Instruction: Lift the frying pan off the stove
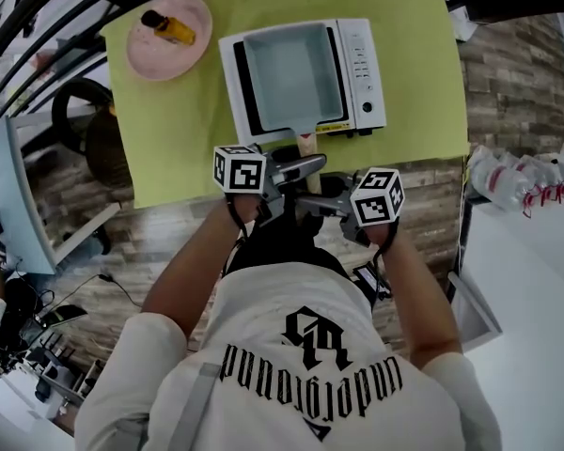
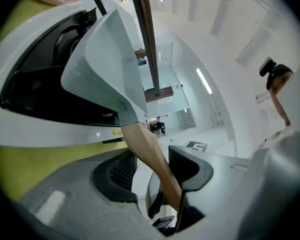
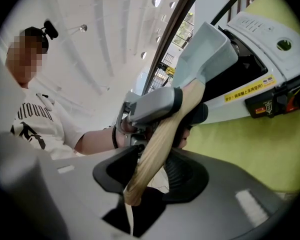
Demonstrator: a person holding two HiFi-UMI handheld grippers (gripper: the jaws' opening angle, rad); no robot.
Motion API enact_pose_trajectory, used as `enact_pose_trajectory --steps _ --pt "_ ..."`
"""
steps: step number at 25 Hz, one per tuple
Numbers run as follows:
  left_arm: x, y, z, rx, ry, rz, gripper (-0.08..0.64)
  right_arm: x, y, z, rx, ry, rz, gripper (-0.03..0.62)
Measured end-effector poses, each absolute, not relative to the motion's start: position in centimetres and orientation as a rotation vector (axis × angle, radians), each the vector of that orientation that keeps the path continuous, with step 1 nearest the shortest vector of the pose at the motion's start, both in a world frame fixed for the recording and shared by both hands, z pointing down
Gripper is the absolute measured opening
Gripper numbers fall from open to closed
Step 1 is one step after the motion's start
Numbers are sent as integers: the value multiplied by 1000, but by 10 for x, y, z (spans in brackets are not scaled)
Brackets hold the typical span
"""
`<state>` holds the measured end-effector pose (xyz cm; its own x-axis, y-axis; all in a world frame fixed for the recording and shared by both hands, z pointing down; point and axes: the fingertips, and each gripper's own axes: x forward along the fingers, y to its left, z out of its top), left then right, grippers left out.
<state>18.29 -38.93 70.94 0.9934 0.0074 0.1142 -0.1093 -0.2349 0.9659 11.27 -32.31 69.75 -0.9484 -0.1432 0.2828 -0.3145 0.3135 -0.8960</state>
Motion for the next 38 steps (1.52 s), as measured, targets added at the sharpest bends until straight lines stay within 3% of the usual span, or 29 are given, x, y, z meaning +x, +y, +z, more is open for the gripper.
enact_pose_trajectory --steps 13,38 --pt "179 -363 655 1897 -49 44 193 106 -296 652 447 -2519 1581 163" --pt "131 -167 533 2049 -191 -31 198 64 -95 535 368 -2693 1395 173"
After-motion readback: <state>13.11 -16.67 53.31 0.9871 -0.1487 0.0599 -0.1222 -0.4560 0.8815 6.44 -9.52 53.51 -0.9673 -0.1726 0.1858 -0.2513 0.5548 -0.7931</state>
